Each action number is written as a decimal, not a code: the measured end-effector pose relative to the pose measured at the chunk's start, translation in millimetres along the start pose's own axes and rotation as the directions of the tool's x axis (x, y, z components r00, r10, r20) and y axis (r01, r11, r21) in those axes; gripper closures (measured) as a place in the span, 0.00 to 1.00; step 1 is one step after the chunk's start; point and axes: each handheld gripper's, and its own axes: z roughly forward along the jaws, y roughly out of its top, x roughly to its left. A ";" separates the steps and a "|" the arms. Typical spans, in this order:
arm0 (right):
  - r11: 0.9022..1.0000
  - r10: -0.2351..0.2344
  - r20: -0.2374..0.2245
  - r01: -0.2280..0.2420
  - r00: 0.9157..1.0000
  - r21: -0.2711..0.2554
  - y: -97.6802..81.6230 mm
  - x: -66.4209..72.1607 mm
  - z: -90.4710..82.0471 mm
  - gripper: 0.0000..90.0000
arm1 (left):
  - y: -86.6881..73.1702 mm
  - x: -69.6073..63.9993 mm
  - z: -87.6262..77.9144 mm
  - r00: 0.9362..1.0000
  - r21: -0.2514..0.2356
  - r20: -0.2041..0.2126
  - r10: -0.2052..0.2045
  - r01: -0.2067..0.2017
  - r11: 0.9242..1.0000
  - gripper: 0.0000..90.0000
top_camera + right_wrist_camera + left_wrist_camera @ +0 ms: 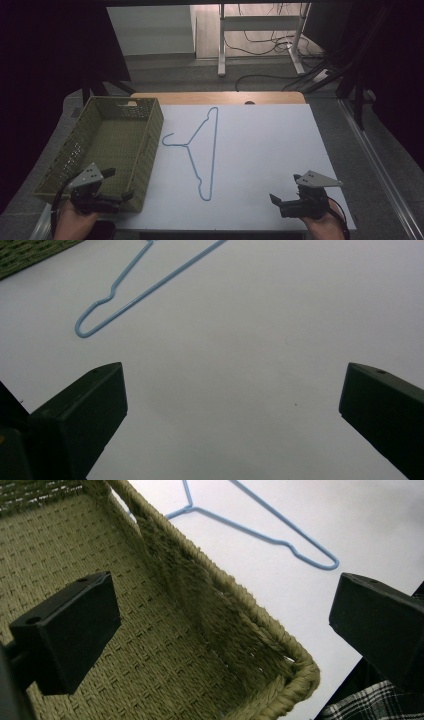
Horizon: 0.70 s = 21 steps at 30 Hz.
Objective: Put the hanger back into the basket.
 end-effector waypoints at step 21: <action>1.000 -0.016 0.003 0.016 1.000 0.027 1.3 3.1 0.6 0.00 | -0.2 -2.0 2.4 1.000 0.007 0.019 -0.006 0.006 1.000 0.02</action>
